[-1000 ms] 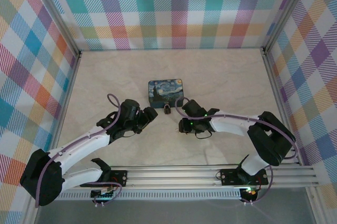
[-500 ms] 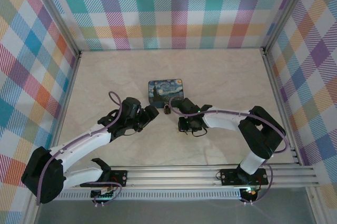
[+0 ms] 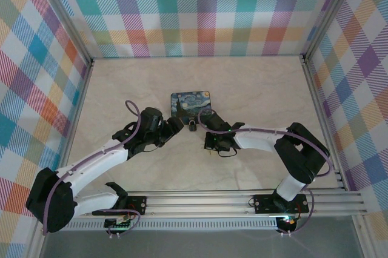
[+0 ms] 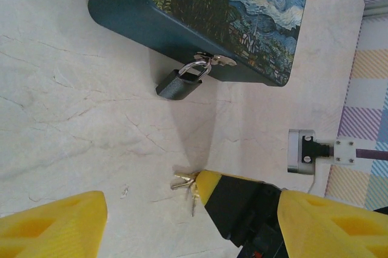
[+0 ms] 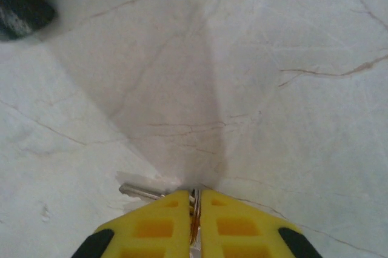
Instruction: Unlock the padlock with the key
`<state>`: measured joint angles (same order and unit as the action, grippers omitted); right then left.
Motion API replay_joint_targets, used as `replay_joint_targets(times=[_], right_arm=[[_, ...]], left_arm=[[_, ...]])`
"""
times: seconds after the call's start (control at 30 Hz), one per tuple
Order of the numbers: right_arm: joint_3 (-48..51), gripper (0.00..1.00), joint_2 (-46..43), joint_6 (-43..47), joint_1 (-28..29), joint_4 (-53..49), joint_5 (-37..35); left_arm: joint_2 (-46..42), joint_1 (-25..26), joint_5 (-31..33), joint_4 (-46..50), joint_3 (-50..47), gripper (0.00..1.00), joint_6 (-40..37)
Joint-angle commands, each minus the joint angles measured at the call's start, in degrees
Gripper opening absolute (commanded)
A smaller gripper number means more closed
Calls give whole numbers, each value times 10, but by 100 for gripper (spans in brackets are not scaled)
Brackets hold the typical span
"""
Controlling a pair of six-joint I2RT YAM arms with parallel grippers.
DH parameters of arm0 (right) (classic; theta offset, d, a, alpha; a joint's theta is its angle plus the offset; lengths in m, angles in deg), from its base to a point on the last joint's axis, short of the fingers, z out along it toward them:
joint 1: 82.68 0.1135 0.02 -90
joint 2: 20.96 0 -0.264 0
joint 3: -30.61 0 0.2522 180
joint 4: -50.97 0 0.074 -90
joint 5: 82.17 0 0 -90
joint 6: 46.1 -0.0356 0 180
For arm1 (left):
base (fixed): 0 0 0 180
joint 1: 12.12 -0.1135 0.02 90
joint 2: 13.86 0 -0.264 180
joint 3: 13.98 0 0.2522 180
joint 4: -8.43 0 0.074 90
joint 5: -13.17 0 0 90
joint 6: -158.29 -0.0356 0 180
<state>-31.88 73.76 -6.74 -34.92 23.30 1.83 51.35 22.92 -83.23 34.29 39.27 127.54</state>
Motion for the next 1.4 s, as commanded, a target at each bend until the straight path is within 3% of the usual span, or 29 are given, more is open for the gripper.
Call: replay_joint_targets(times=[0.0,0.33,0.73,1.0,1.37], right_arm=[[27,0,30,-52,3,-24,4],[40,0,1,-103,-6,21,40],[30,0,3,-185,-8,57,80],[4,0,8,-234,-12,68,92],[3,0,-4,-230,-15,86,107]], left_arm=[[7,1,-1,-7,-9,74,-2],[39,57,-1,-63,-38,74,37],[122,94,-4,-205,-63,71,192],[104,94,53,-168,-63,67,264],[200,74,6,-240,-48,61,275]])
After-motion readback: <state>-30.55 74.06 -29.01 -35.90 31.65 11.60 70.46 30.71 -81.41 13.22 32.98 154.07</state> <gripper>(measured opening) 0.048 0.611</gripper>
